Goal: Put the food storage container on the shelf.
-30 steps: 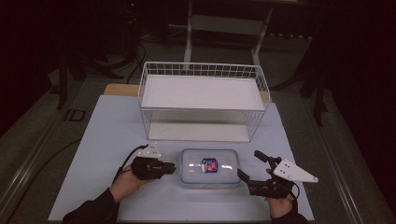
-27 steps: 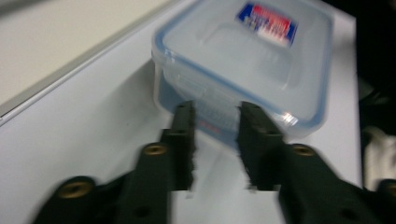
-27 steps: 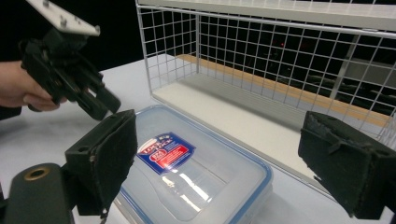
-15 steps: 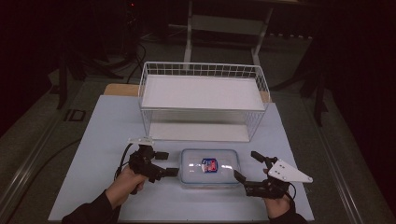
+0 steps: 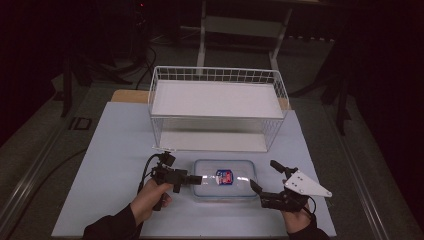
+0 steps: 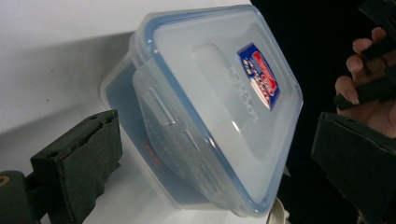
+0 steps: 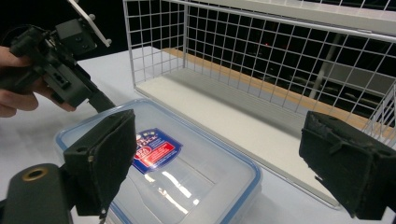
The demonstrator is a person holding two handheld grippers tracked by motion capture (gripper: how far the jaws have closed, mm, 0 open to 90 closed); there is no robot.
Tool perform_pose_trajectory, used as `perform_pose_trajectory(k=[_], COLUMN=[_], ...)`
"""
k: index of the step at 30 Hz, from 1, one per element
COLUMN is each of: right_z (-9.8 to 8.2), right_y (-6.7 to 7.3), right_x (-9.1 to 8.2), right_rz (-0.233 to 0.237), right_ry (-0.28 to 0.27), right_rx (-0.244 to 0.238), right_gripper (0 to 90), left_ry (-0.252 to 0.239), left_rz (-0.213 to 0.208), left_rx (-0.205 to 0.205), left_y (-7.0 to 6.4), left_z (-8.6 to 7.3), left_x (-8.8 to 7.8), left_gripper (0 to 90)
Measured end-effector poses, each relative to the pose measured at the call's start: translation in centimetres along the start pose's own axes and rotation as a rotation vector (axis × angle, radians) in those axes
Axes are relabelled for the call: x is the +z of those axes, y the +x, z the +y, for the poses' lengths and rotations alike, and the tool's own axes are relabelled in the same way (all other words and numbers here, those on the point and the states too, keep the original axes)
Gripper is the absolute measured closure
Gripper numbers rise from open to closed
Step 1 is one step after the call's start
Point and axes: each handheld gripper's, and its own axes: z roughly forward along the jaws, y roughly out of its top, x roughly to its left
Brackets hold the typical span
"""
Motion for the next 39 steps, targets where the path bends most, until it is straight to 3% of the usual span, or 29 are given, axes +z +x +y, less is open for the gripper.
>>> perform_pose_trajectory(k=[3, 6, 9, 13, 16, 19, 23, 39], right_z=[0.0, 0.1, 0.2, 0.3, 0.1, -0.4, -1.2, -3.6], right_y=[-0.1, -0.4, -0.8, -1.7, -2.2, -2.4, -2.8, -5.2], right_x=[0.1, 0.2, 0.2, 0.1, 0.3, 0.8, 1.6, 3.1], right_rz=[0.02, 0.039, 0.049, 0.058, 0.053, 0.039, 0.101, 0.259], right_ry=[0.017, 0.043, 0.075, 0.121, 0.175, 0.237, 0.291, 0.443], right_rx=[0.022, 0.046, 0.068, 0.11, 0.146, 0.157, 0.248, 0.524], right_gripper=[14.2, 14.5, 13.9, 13.1, 11.0, 10.7, 10.8, 19.6], left_ry=[0.017, 0.034, 0.037, 0.048, 0.06, 0.054, 0.047, 0.037], left_rz=[0.019, 0.0, -0.015, -0.038, -0.073, -0.076, -0.08, -0.083], left_rx=[-0.026, -0.056, -0.095, -0.131, -0.152, -0.148, -0.139, 0.011], left_y=[0.1, 0.4, 0.9, 1.6, 1.9, 2.0, 2.0, 0.0], left_z=[0.1, 0.1, 0.1, -0.1, -0.1, 0.0, -0.1, -1.0], left_x=[0.3, 0.5, 0.5, 0.5, 0.6, 0.3, 0.2, -1.0], left_gripper=[4.7, 8.1, 17.7, 37.0, 40.5, 46.1, 47.4, 55.8])
